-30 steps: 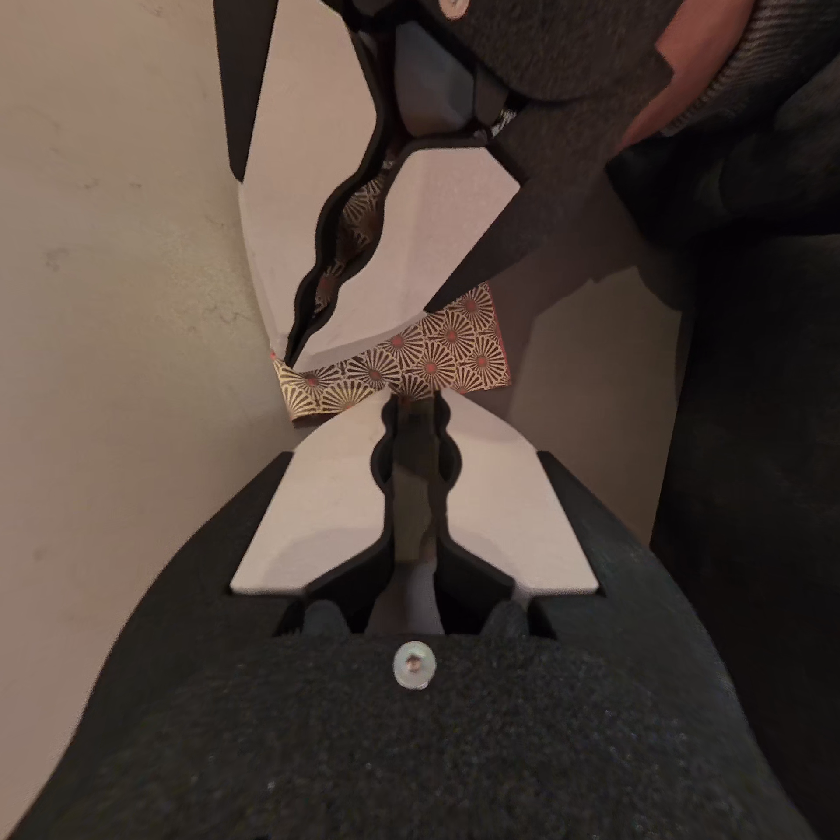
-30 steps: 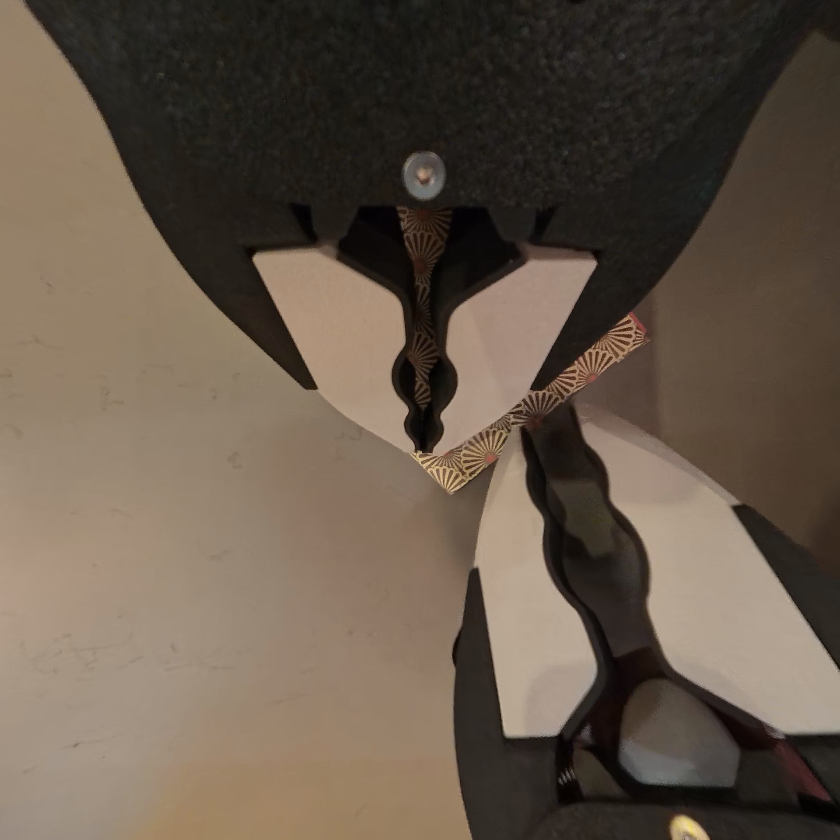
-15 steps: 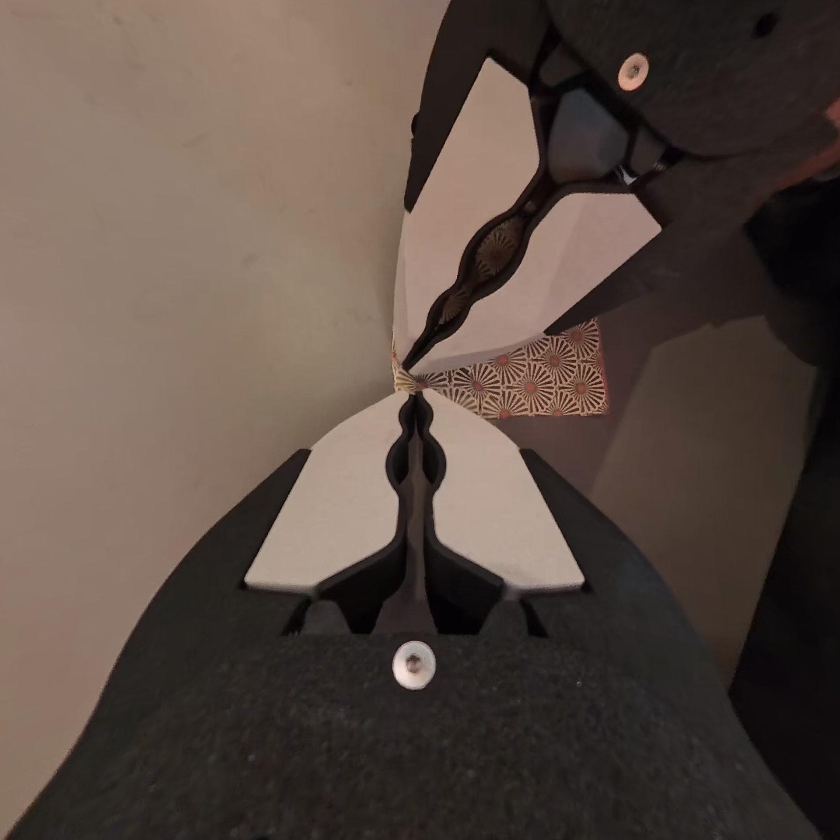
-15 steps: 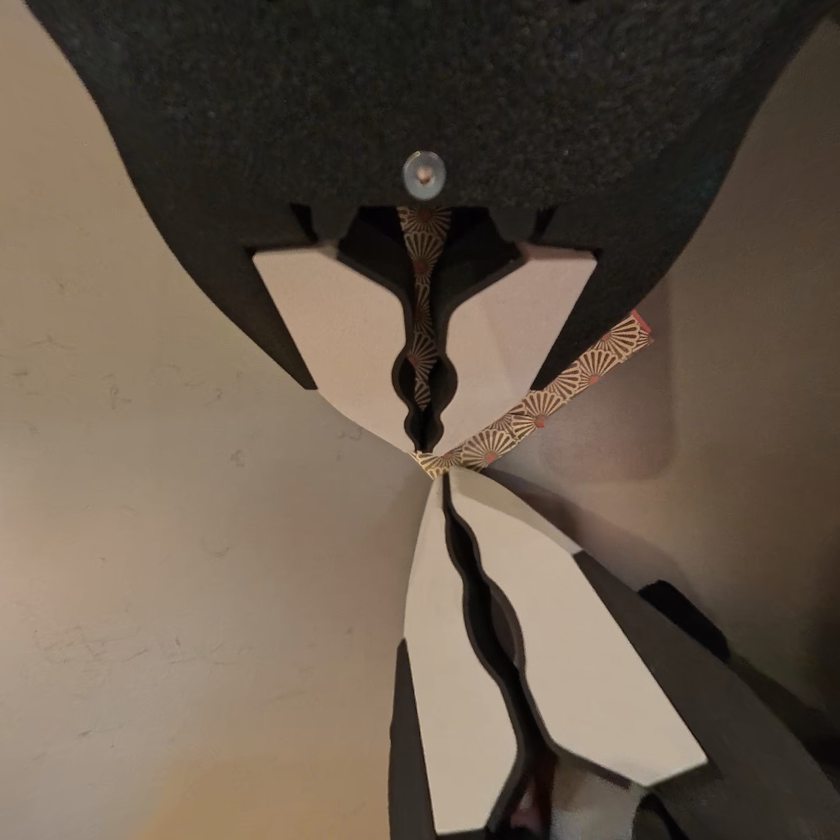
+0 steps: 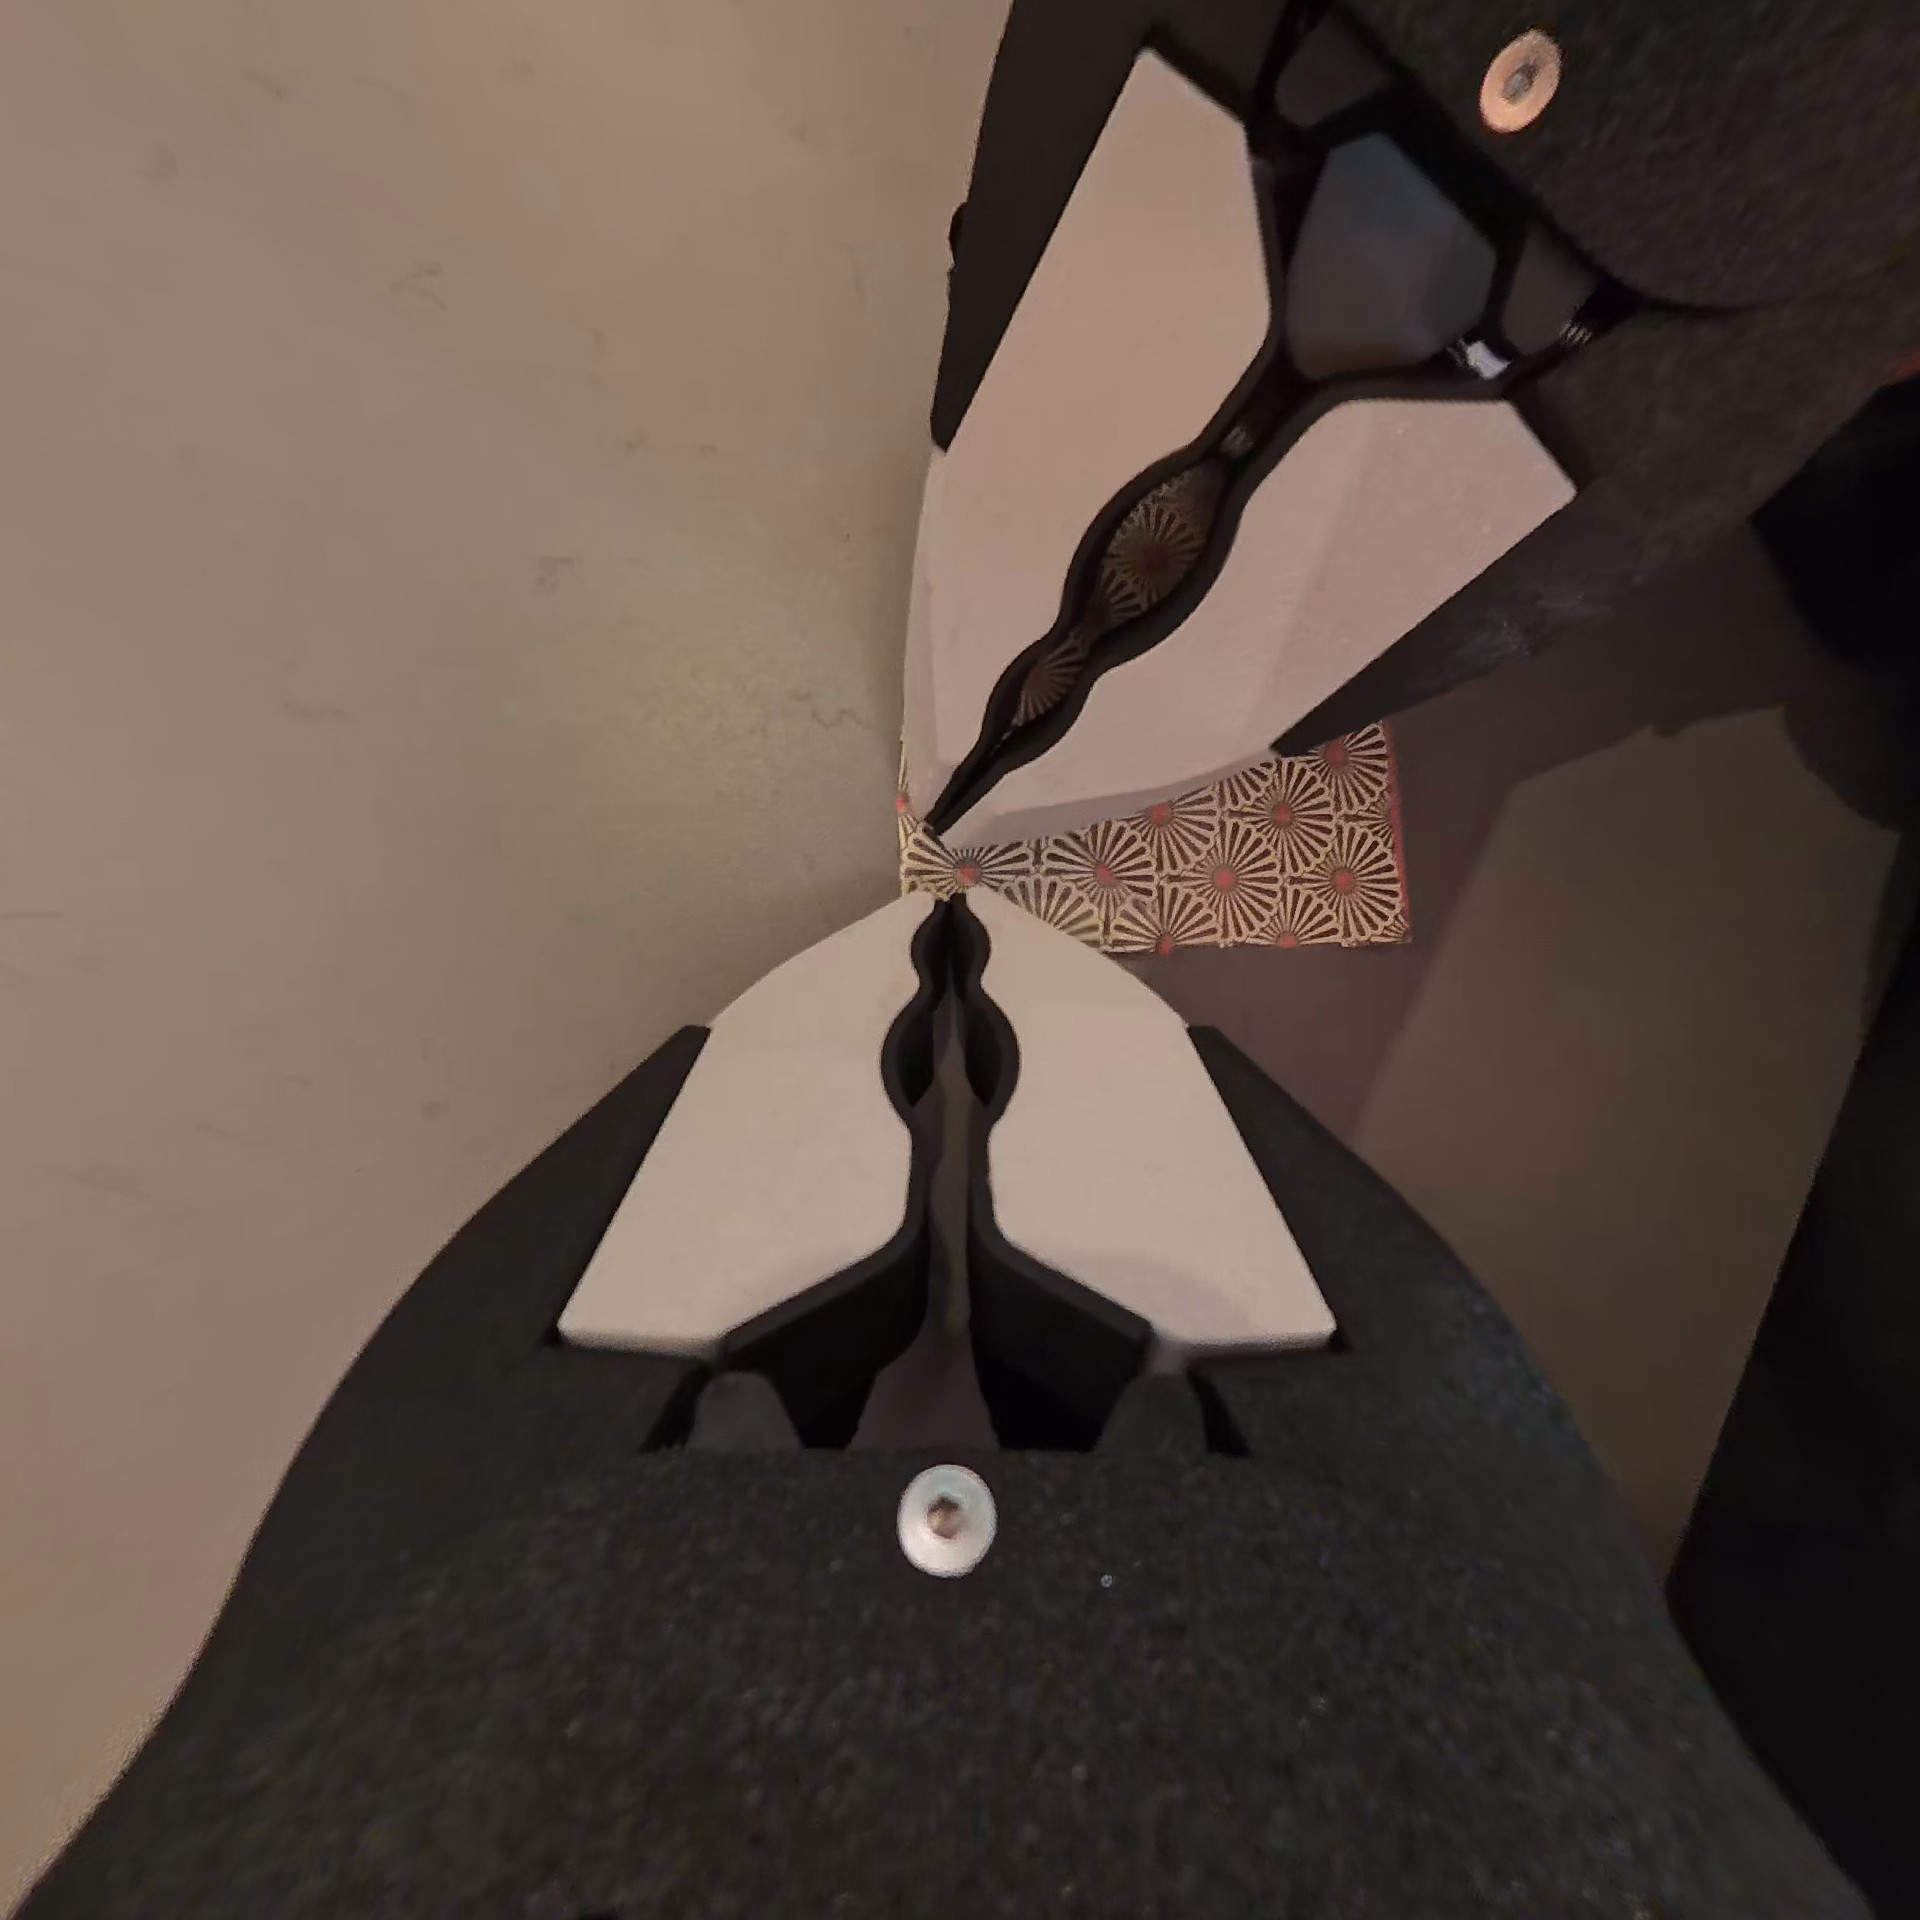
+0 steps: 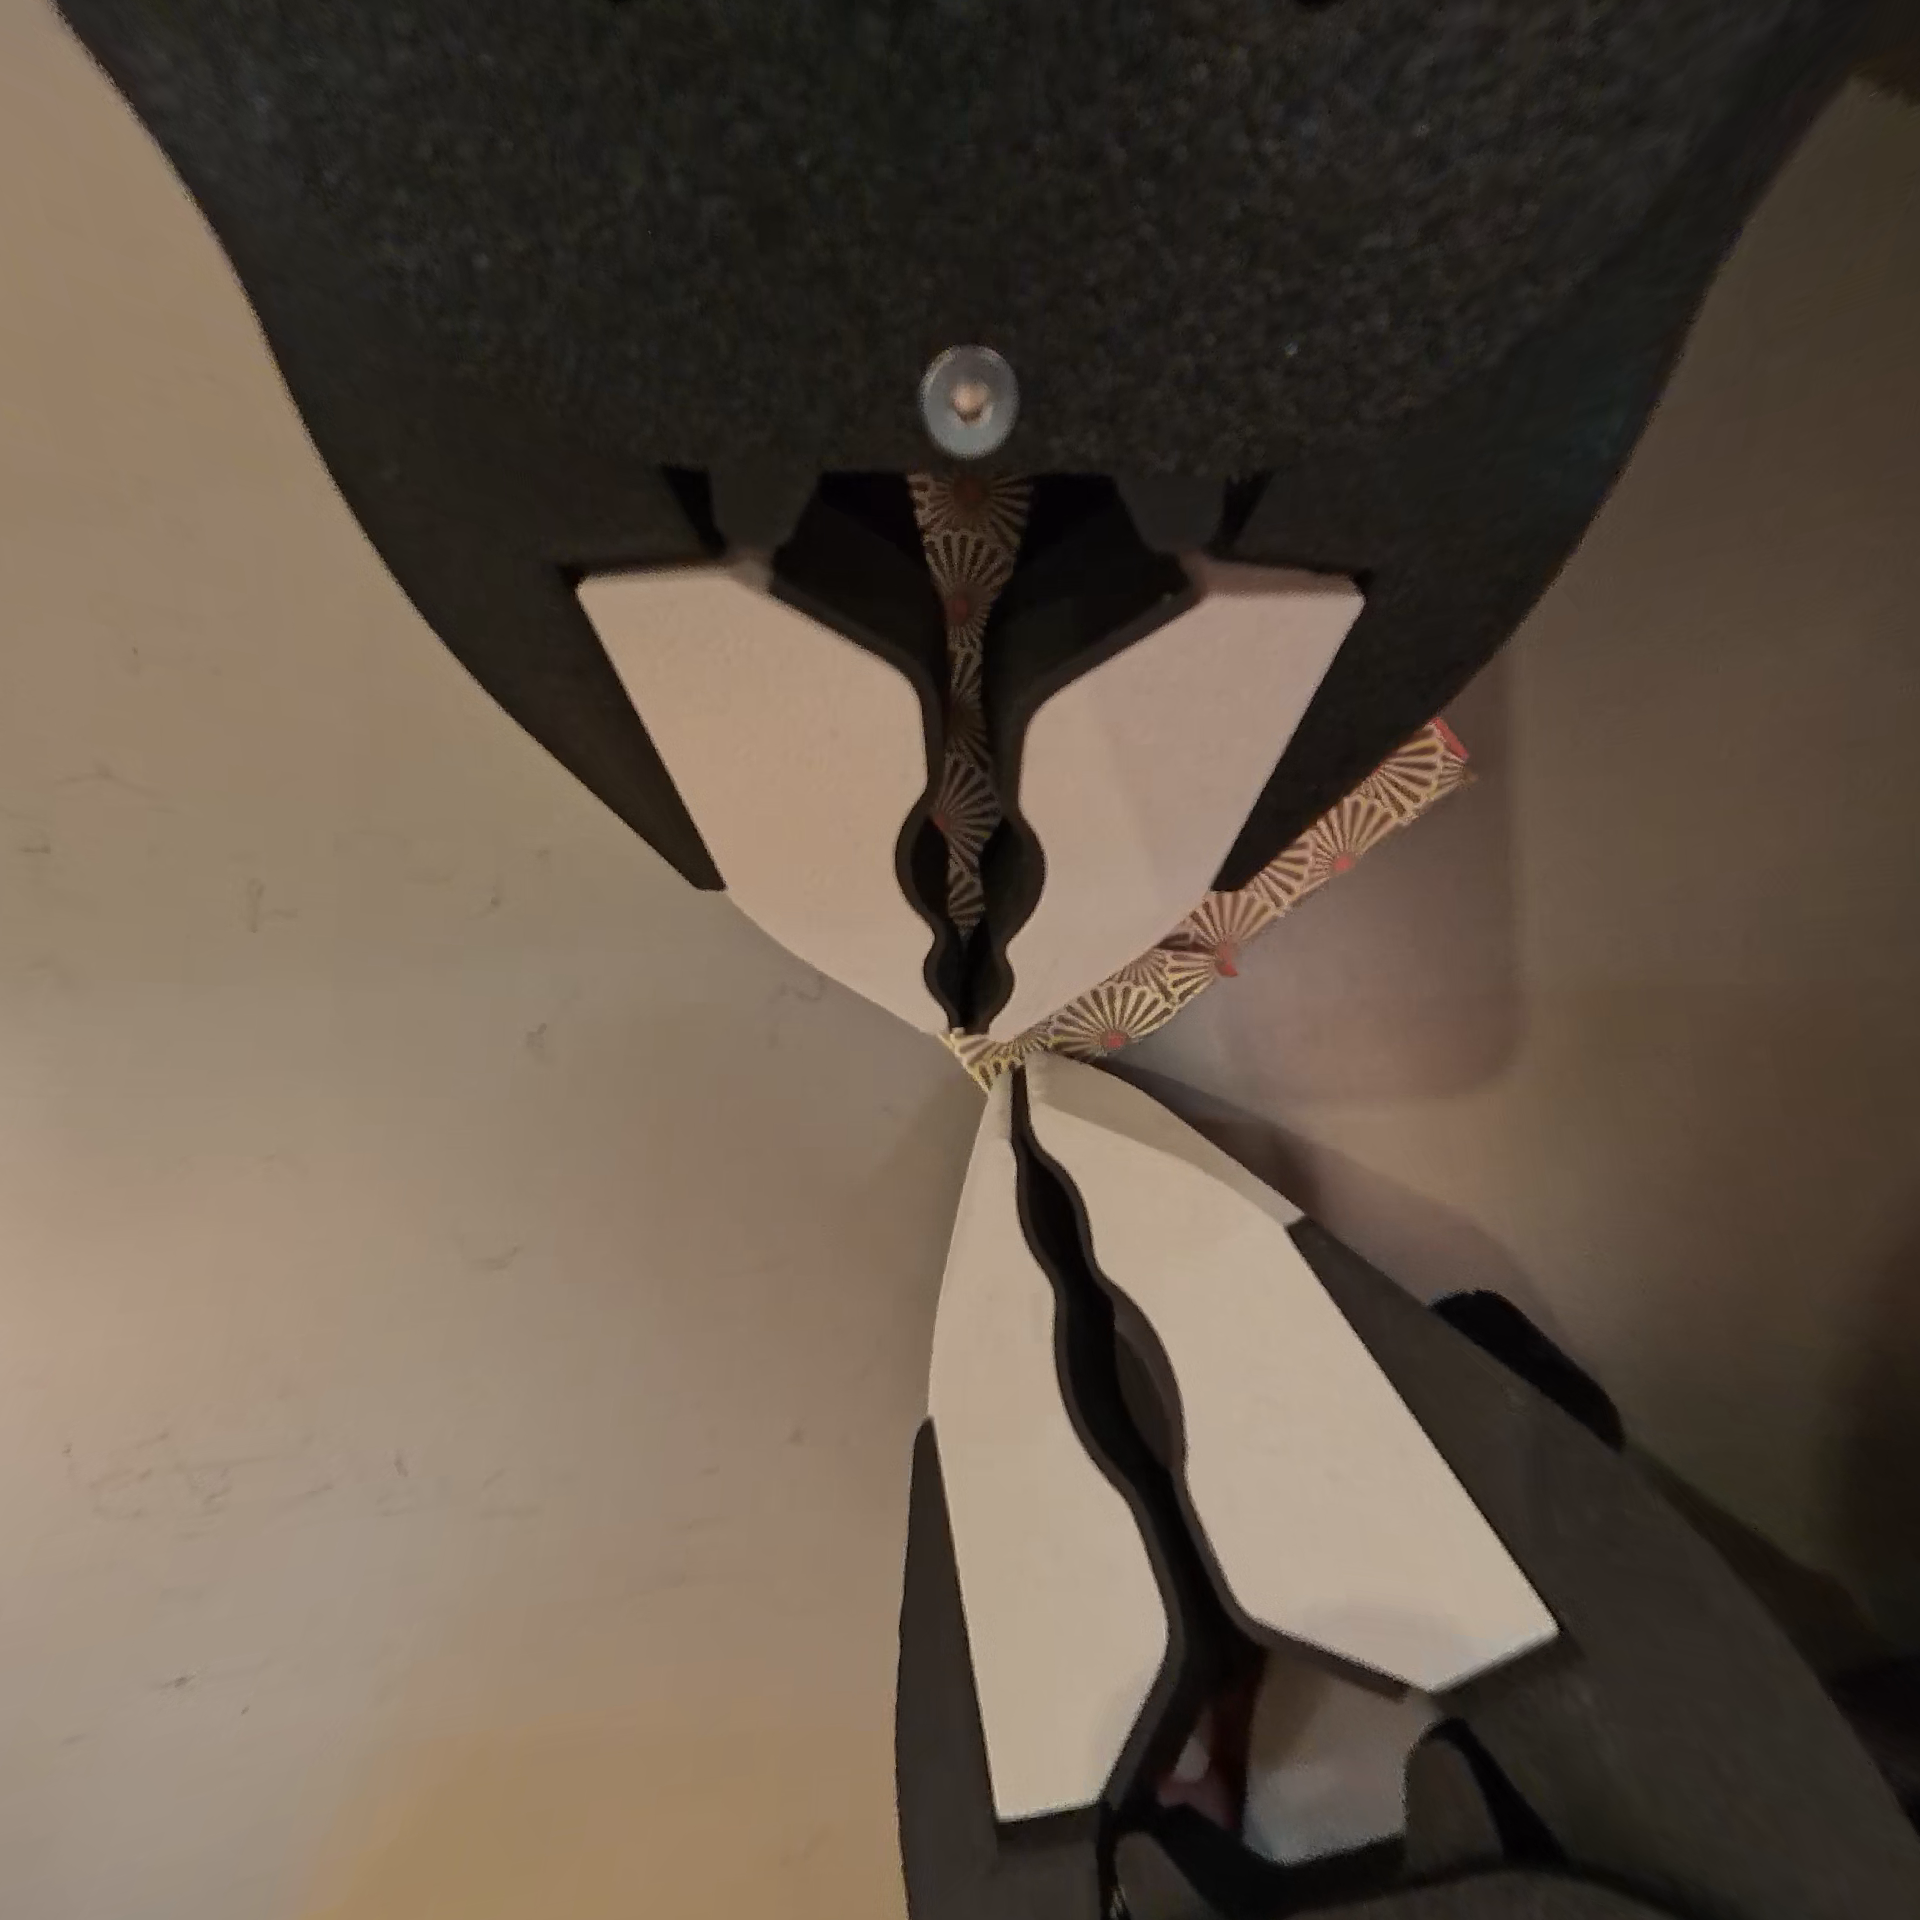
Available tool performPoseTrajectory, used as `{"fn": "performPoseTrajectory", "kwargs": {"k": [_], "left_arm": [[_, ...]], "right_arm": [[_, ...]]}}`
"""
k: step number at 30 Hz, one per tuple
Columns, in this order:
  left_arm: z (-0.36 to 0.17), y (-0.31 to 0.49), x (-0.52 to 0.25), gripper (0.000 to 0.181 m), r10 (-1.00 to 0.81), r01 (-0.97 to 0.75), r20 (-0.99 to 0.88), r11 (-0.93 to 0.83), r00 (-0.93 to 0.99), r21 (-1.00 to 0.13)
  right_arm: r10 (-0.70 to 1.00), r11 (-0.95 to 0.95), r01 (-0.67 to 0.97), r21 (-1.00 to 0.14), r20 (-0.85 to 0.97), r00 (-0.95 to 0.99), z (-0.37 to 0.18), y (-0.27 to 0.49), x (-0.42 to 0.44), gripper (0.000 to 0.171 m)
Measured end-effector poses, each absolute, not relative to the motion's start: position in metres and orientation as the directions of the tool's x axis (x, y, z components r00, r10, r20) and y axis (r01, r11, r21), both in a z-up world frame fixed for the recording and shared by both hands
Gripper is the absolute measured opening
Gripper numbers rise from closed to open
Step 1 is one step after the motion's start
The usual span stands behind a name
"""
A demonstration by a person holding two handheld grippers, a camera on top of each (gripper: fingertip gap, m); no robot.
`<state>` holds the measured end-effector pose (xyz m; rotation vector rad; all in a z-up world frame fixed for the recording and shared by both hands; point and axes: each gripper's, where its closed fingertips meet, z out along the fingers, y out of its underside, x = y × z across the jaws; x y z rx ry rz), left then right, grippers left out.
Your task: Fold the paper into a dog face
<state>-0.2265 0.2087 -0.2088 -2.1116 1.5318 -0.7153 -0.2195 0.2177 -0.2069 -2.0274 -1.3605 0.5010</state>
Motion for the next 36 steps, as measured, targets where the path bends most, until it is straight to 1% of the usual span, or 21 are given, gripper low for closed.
{"fn": "performPoseTrajectory", "kwargs": {"k": [3,7,9,13,20,21,23,24,27,29,33,34,36], "left_arm": [[-0.209,0.209,-0.226,0.000,-0.953,-0.733,0.150,-0.298,0.262,-0.611],[-0.209,0.209,-0.226,0.000,-0.948,-0.728,0.148,-0.311,0.281,-0.611],[-0.209,0.209,-0.226,0.000,-0.947,-0.724,0.141,-0.311,0.287,-0.616],[-0.209,0.209,-0.226,0.000,-0.939,-0.706,0.159,-0.334,0.304,-0.625],[-0.209,0.209,-0.227,0.000,-0.942,-0.707,0.140,-0.322,0.304,-0.630],[-0.209,0.209,-0.226,0.000,-0.943,-0.709,0.134,-0.319,0.305,-0.629],[-0.209,0.209,-0.227,0.000,-0.943,-0.713,0.117,-0.312,0.310,-0.627],[-0.209,0.209,-0.226,0.000,-0.942,-0.715,0.108,-0.312,0.317,-0.625],[-0.209,0.209,-0.227,0.000,-0.934,-0.723,0.061,-0.314,0.353,-0.615],[-0.209,0.208,-0.228,0.000,-0.922,-0.728,0.012,-0.314,0.387,-0.609],[-0.209,0.204,-0.230,0.000,-0.894,-0.722,-0.043,-0.331,0.446,-0.608],[-0.209,0.202,-0.231,0.000,-0.885,-0.717,-0.042,-0.346,0.463,-0.606],[-0.209,0.199,-0.232,0.000,-0.869,-0.706,-0.034,-0.377,0.493,-0.599]], "right_arm": [[0.913,-0.275,0.645,-0.713,0.016,0.407,-0.200,0.219,-0.226,0.000],[0.901,-0.314,0.672,-0.671,0.012,0.433,-0.210,0.221,-0.227,0.000],[0.895,-0.318,0.655,-0.686,0.011,0.446,-0.210,0.222,-0.227,0.000],[0.890,-0.321,0.664,-0.675,0.024,0.455,-0.210,0.222,-0.225,0.000],[0.823,-0.408,0.666,-0.625,0.064,0.565,-0.210,0.239,-0.174,0.000],[0.830,-0.406,0.654,-0.638,0.042,0.556,-0.205,0.236,-0.174,0.000],[0.817,-0.405,0.570,-0.715,-0.003,0.576,-0.183,0.235,-0.176,0.000],[0.816,-0.415,0.560,-0.717,-0.021,0.578,-0.179,0.232,-0.173,0.000],[0.850,-0.422,0.620,-0.661,-0.050,0.525,-0.187,0.201,-0.162,0.000],[0.870,-0.401,0.628,-0.667,-0.064,0.488,-0.189,0.175,-0.158,0.000],[0.860,-0.369,0.617,-0.695,-0.003,0.510,-0.189,0.148,-0.148,0.000],[0.853,-0.366,0.629,-0.685,0.022,0.521,-0.193,0.147,-0.147,0.000],[0.850,-0.374,0.680,-0.631,0.059,0.523,-0.206,0.145,-0.144,0.000]]}}
